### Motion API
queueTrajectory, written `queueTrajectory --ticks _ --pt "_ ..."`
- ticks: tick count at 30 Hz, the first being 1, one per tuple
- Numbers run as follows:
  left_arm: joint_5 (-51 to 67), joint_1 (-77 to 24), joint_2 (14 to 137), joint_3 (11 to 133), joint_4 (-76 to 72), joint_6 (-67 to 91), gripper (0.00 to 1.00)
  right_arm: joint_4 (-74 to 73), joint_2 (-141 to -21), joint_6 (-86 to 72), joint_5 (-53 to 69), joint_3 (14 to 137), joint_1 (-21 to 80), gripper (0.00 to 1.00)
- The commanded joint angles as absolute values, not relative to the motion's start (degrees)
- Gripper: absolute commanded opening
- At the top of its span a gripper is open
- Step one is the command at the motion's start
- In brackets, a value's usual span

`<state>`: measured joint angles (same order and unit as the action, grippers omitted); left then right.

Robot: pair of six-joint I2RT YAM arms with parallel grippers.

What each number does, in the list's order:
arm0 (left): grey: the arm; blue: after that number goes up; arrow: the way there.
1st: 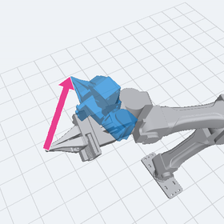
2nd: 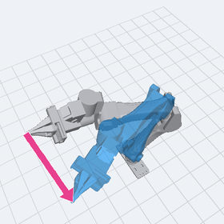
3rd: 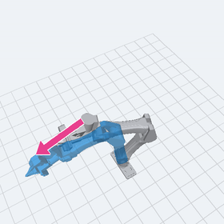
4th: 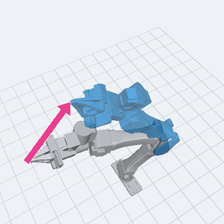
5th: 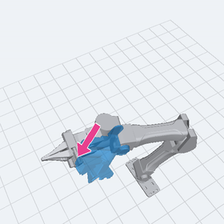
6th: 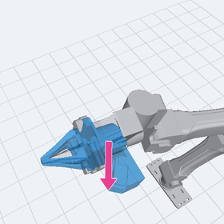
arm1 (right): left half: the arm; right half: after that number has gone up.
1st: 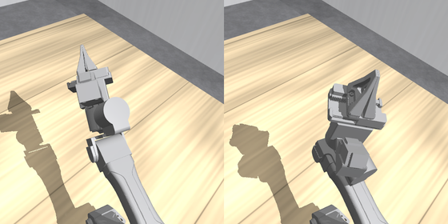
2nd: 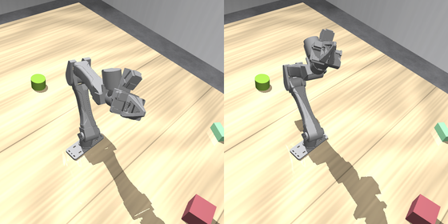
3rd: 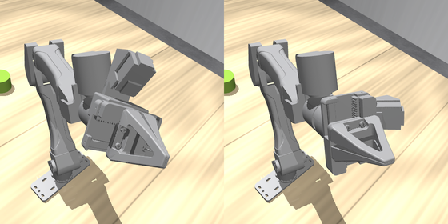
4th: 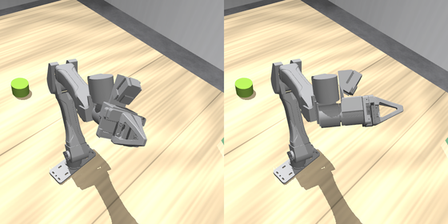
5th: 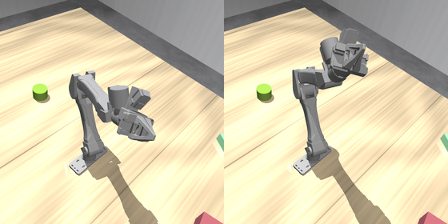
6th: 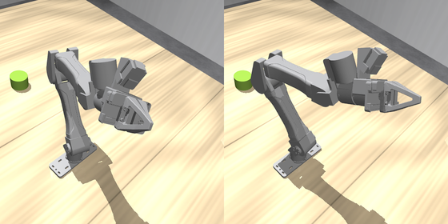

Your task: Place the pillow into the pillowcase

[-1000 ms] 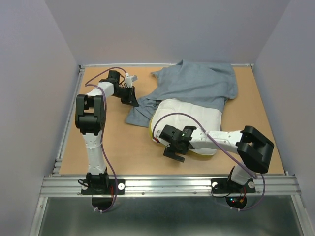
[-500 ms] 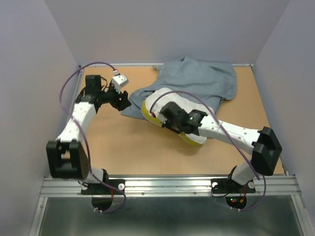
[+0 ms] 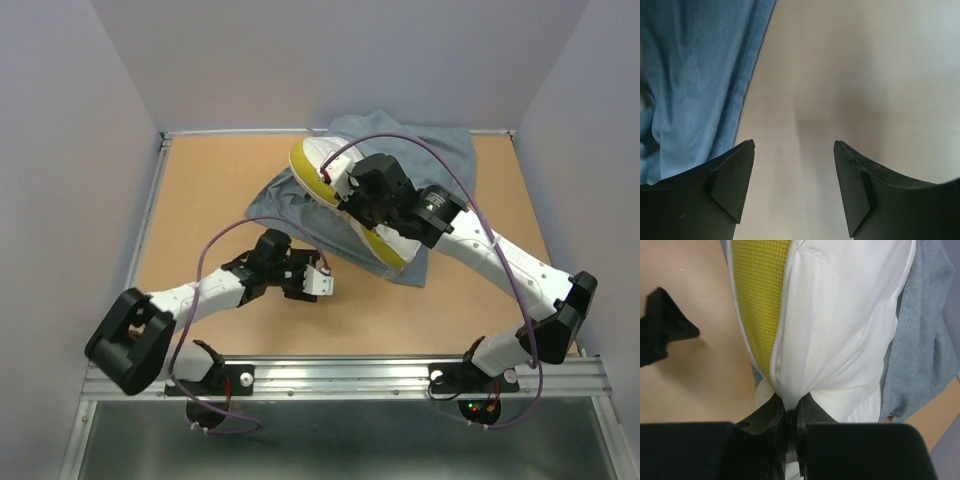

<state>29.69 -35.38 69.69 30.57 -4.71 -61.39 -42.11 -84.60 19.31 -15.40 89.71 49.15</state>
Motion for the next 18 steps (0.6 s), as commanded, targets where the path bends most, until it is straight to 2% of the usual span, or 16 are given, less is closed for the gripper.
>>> queueTrajectory --ticks 1,10,14,17,18 --pt "24.70 -39.55 79.16 39.01 -18.54 -65.21 0.76 -39.81 -84.02 19.60 -14.15 97.56 49.66 0.01" --pt "17.14 -41.40 100.18 49.20 -23.47 -74.08 0.75 -42.62 -83.58 18.02 -14.33 99.23 49.66 0.01" --pt "15.03 -41.75 104.67 53.34 -16.97 -79.44 0.66 -42.89 -83.67 17.75 -14.85 99.75 49.66 0.01" --pt "14.59 -41.83 107.66 58.08 -10.75 -80.07 0.51 -42.89 -84.11 17.58 -15.03 100.02 49.66 0.01" --pt "14.42 -41.84 108.80 59.31 -8.90 -79.72 0.23 -42.80 -84.20 17.84 -15.29 99.67 49.57 0.01"
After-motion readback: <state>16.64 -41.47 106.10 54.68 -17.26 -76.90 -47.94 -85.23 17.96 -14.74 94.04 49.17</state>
